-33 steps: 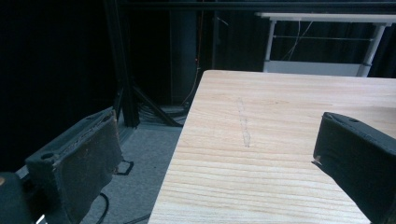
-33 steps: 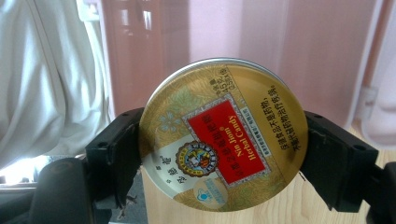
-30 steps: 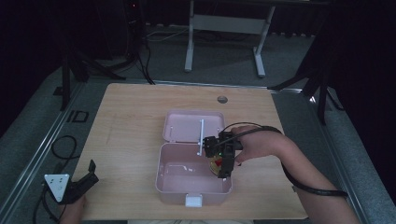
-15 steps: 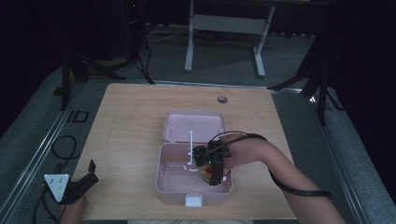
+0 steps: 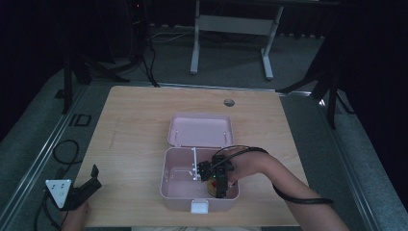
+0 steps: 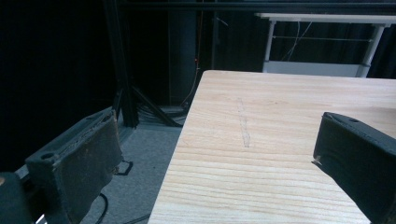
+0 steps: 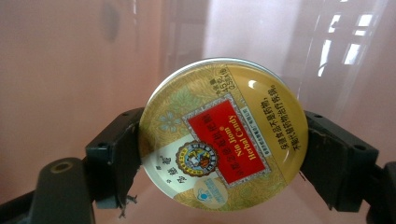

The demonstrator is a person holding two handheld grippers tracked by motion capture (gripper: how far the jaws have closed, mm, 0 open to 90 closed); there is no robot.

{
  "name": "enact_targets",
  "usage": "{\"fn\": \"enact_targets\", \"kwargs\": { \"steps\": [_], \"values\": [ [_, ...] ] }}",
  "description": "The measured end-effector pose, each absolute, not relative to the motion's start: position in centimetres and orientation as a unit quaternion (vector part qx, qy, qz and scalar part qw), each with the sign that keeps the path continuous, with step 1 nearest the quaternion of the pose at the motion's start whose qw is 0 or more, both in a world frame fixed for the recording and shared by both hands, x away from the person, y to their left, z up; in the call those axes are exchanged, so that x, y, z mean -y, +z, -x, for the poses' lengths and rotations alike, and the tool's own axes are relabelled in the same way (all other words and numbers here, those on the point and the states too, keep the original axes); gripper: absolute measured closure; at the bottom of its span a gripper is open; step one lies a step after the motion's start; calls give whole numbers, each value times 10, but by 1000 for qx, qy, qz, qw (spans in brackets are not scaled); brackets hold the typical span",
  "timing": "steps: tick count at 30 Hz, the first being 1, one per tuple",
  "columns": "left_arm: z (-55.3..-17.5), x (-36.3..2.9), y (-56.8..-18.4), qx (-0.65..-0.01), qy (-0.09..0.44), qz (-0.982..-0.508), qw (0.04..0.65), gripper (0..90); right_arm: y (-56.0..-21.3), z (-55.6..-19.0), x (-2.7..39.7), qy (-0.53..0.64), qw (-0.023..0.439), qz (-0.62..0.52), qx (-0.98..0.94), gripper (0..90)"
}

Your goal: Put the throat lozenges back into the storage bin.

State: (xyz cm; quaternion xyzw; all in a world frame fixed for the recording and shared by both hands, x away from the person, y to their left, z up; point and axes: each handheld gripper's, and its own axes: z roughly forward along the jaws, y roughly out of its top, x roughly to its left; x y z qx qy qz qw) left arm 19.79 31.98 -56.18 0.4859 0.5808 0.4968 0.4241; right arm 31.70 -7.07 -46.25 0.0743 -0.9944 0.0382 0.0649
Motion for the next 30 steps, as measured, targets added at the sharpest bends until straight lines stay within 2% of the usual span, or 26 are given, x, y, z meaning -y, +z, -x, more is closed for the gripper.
{"fn": "enact_targets", "kwargs": {
  "steps": [21,30],
  "values": [
    [-198,-319,-562,-580,497,-487,424,12,-496,-325,77,72,57,-51,994,198],
    [-198,-320,-562,-579,496,-487,425,12,-496,-324,76,72,57,-59,994,191]
  ]
}}
